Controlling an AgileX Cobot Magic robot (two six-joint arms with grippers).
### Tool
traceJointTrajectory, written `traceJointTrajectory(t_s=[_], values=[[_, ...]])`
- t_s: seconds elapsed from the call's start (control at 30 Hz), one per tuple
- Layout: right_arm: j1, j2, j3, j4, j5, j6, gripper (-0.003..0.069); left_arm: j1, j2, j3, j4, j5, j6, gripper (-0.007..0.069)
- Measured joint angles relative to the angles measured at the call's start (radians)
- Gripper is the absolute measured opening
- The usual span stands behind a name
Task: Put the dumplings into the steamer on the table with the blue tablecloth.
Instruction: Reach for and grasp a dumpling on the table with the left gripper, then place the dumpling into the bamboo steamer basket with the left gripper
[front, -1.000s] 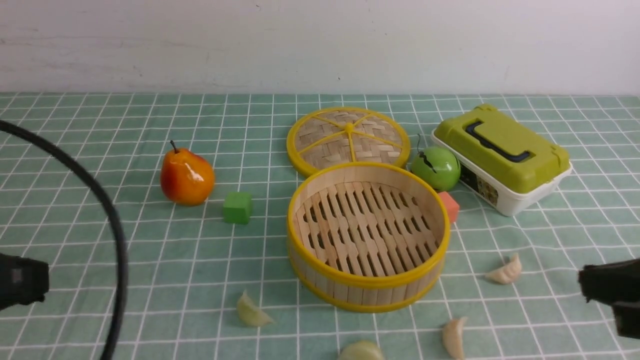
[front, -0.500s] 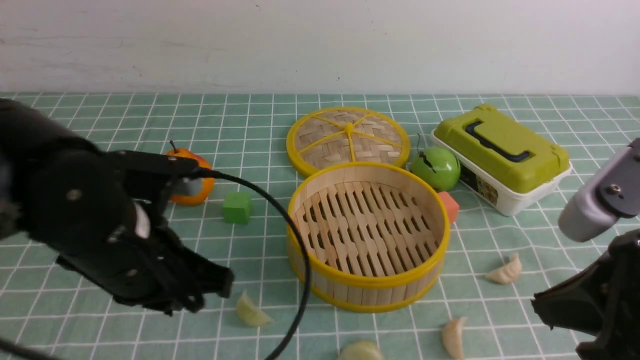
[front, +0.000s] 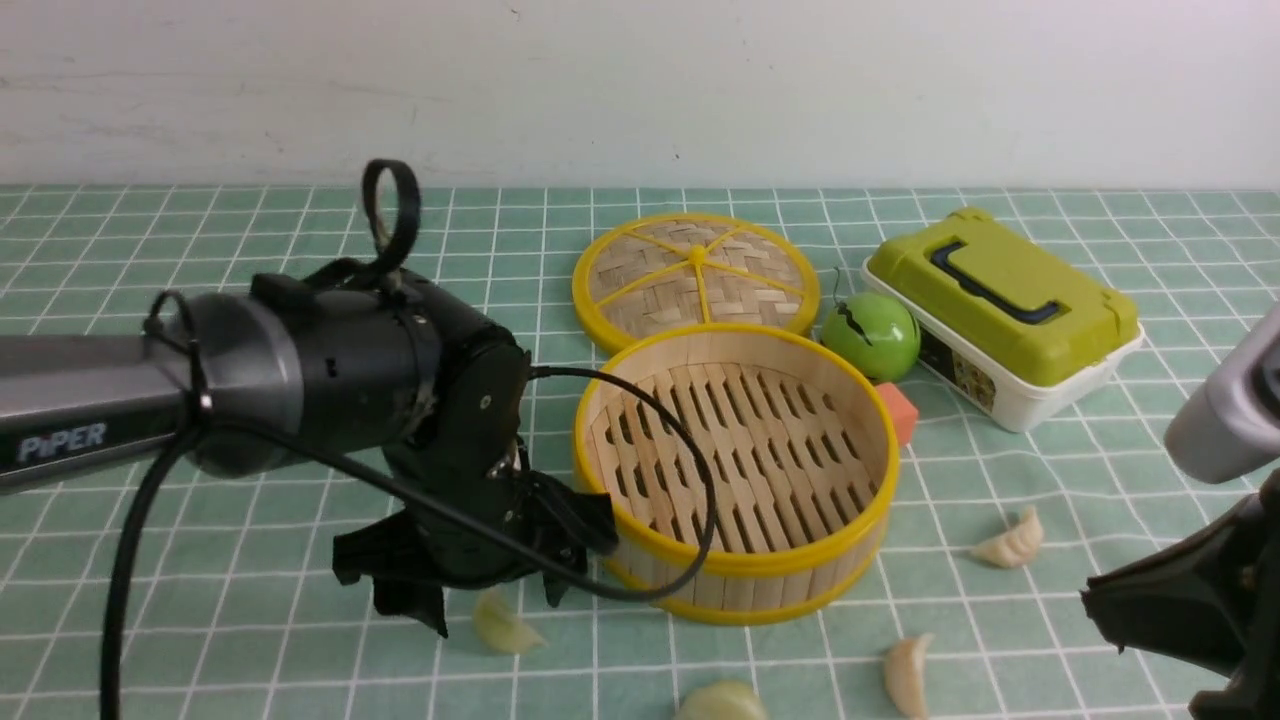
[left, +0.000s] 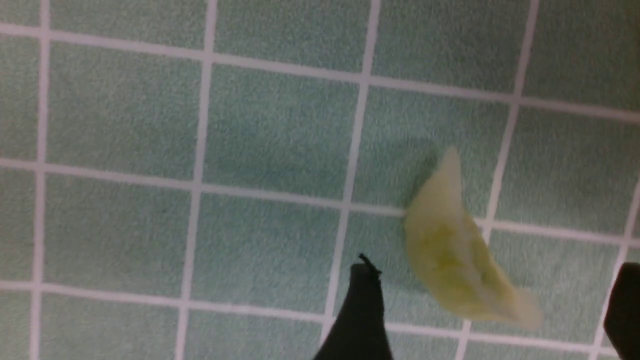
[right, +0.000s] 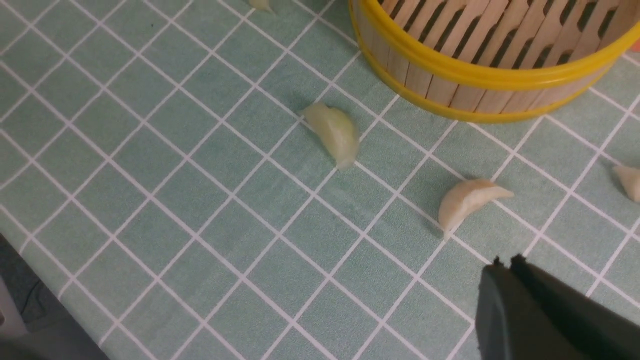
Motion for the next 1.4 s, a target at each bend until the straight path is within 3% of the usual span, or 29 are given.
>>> traceJointTrajectory(t_s=[0.1,0.27,0.4,0.43,0.5,0.77,1.07,1.4], values=[[0.000,0.000,0.000,0.000,0.000,0.000,-0.0002,0.000,0.035,-0.003,-0.002,-0.023,-0.018,0.0587],[0.000,0.000,0.001,0.001,0.000,0.000,0.0001,0.000,0.059,-0.005,-0.018,-0.039,-0.023,0.0490],[0.000,0.000,0.001,0.002,0.000,0.000,0.0003,0.000,0.059,-0.006,-0.022,-0.035,-0.007,0.0307],[0.000,0.000,0.001,0.002,0.000,0.000,0.0003,0.000,0.059,-0.006,-0.022,-0.028,0.002,0.0227],[0.000,0.000,0.001,0.002,0.000,0.000,0.0005,0.000,0.059,-0.006,-0.022,-0.021,0.023,0.0169],[0.000,0.000,0.001,0.002,0.000,0.000,0.0010,0.000,0.028,-0.084,-0.002,0.154,0.224,0.0171],[0.000,0.000,0.001,0.010,0.001,0.000,0.0015,-0.002,-0.004,-0.507,-0.095,0.267,0.414,0.0171],[0.000,0.000,0.001,0.018,0.023,0.000,0.0022,-0.069,0.435,-1.008,-0.114,0.333,0.491,0.0171]])
